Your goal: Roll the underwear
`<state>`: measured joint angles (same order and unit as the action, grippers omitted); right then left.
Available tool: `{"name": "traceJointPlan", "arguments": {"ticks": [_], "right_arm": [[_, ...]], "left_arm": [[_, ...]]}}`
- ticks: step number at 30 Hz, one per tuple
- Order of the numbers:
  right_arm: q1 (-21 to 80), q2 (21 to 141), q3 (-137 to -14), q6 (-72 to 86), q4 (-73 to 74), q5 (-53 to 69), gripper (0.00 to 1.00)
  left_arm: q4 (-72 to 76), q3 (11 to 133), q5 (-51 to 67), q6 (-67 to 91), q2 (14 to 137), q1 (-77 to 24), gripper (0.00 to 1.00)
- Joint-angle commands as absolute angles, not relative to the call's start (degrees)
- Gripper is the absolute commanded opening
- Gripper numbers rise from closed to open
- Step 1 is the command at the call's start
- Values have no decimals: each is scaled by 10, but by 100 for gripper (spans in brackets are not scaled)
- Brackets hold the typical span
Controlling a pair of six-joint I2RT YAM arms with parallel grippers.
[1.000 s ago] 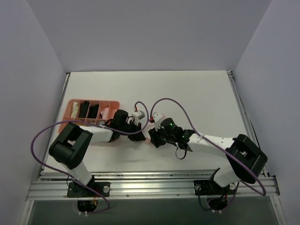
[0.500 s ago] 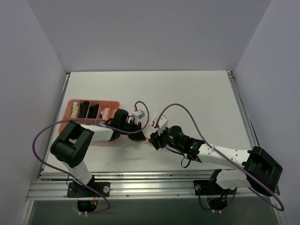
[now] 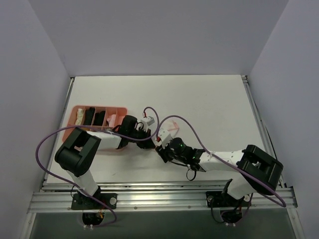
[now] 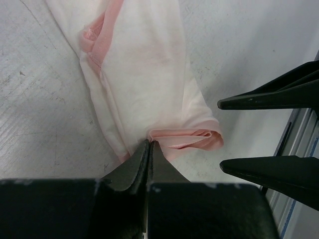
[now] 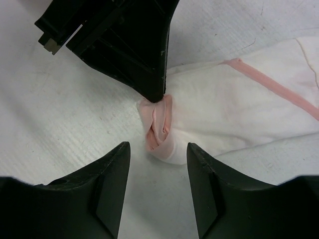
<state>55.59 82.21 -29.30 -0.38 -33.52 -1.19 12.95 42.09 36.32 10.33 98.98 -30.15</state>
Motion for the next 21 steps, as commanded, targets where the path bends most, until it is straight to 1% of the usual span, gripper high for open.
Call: {"name": "traceJointPlan", "arguments": {"ticks": [1, 13, 15, 19, 20, 21], "right_arm": [[559, 837, -315, -16, -386, -42, 45], [561, 889, -317, -17, -445, -29, 42], [561, 896, -312, -7, -474, -33, 41], [558, 905, -292, 11, -514, -39, 35], [556, 909, -288, 19, -521, -39, 29], [555, 910, -285, 32, -533, -40, 25]], "left_arm": [[123, 439, 361, 103, 1003, -298, 2], [120, 442, 359, 104, 1009, -298, 2], [119, 443, 358, 105, 1010, -297, 2], [127, 439, 363, 110, 1010, -296, 2], [132, 437, 363, 114, 1010, -294, 2], [138, 434, 364, 117, 1011, -291, 2]]}}
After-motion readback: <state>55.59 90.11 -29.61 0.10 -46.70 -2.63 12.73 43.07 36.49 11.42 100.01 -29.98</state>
